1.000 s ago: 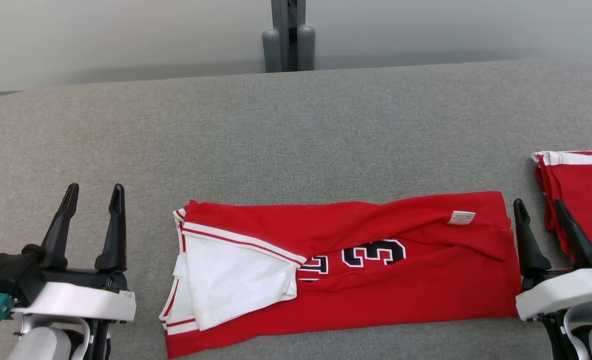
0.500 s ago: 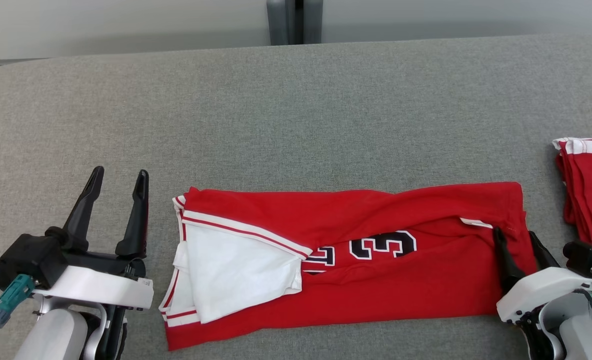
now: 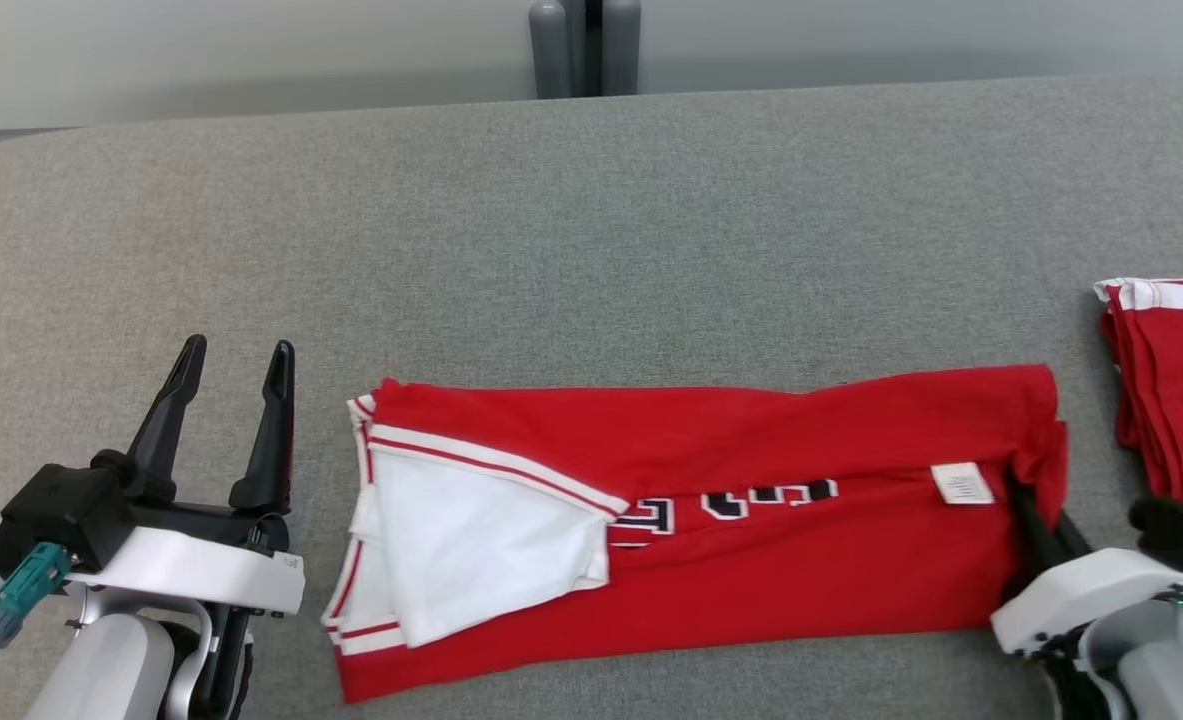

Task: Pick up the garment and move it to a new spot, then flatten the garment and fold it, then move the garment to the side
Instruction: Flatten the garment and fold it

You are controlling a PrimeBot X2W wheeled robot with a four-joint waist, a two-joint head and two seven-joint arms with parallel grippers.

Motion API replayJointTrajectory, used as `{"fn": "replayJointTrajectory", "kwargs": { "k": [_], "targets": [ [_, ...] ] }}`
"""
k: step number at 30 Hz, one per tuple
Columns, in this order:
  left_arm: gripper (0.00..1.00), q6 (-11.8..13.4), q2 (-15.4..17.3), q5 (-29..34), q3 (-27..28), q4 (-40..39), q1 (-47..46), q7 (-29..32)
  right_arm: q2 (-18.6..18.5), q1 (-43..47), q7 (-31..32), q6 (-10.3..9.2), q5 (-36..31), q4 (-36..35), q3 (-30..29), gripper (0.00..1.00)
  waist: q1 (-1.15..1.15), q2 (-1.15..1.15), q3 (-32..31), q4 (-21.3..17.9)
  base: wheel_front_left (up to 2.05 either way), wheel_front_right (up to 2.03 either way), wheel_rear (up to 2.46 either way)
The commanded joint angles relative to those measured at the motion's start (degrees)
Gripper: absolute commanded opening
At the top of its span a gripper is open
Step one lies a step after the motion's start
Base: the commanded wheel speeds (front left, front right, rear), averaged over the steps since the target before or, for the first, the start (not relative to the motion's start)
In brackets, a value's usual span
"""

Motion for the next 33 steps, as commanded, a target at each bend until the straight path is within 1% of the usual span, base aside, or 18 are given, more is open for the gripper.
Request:
{"fn": "replayJointTrajectory", "kwargs": {
  "k": [1,5,8,11,15,20,22,24,28,31,32,33],
  "targets": [
    [1.0,-0.2,0.3,0.5,0.3,0.1,-0.3,-0.2,-1.8,1.0,-0.7,-0.17,0.4,0.0,-0.9,0.0,0.0,0.0,-0.2,-0.2,0.0,0.0,0.0],
    [1.0,-0.5,0.1,0.6,0.6,0.4,0.1,-0.2,-5.1,1.8,-2.0,-0.11,0.6,-3.6,-4.9,0.0,0.0,0.0,-1.2,-0.6,0.0,0.0,0.0],
    [1.0,-0.8,-0.1,0.6,0.8,0.6,0.4,-0.2,-6.0,2.5,-2.1,-0.1,0.4,-5.4,-6.2,0.0,0.0,0.0,-1.7,-0.8,0.0,0.0,0.0],
    [1.0,-1.1,-0.4,0.6,1.0,0.9,0.6,-0.2,-5.1,3.0,-1.8,-0.09,-0.3,-8.8,-5.2,0.0,0.0,0.0,-2.1,-1.0,0.0,0.0,0.0],
    [1.0,-1.6,-0.6,0.8,1.0,1.0,1.0,-0.2,-2.0,3.1,0.4,-0.09,-1.5,-17.3,-2.0,0.0,0.0,0.0,-2.5,-1.3,0.0,0.0,0.0],
    [1.0,-1.8,-0.7,1.0,0.8,1.3,0.3,-0.2,3.1,3.1,5.0,-0.09,-2.7,-28.9,4.9,0.0,0.0,0.0,-2.2,-1.1,0.0,0.0,0.0],
    [1.0,-1.9,-0.7,1.0,0.7,1.4,-0.1,-0.2,4.6,2.7,6.6,-0.09,-2.3,-32.1,8.8,0.0,0.0,0.0,-1.9,-0.9,0.0,0.0,0.0],
    [1.0,-2.1,-0.8,1.0,0.4,1.6,-0.3,-0.2,5.5,2.1,7.5,-0.09,-1.1,-33.8,13.1,0.0,0.0,0.0,-1.7,-0.6,0.0,0.0,0.0],
    [1.0,-2.4,-1.2,1.0,-0.5,2.2,-1.5,0.1,6.4,0.3,7.9,-0.09,0.7,-32.1,22.2,0.0,0.0,0.0,-1.1,0.6,0.0,0.0,0.0],
    [1.0,-2.7,-1.4,1.0,-0.9,2.7,-2.0,0.1,6.3,-1.9,5.8,-0.09,3.3,-29.0,28.5,0.0,0.0,0.0,-0.9,1.7,0.0,0.0,0.0],
    [1.0,-2.8,-1.6,1.0,-1.2,3.0,-2.1,0.1,6.3,-2.8,4.7,-0.09,4.1,-27.5,30.1,0.0,0.0,0.0,-0.8,2.0,0.0,0.0,0.0],
    [1.0,-2.8,-1.6,1.0,-1.2,3.0,-2.1,0.1,6.3,-2.8,4.7,-0.09,4.1,-27.5,30.1,0.0,0.0,0.0,-0.8,2.0,0.0,0.0,0.0]
  ]
}}
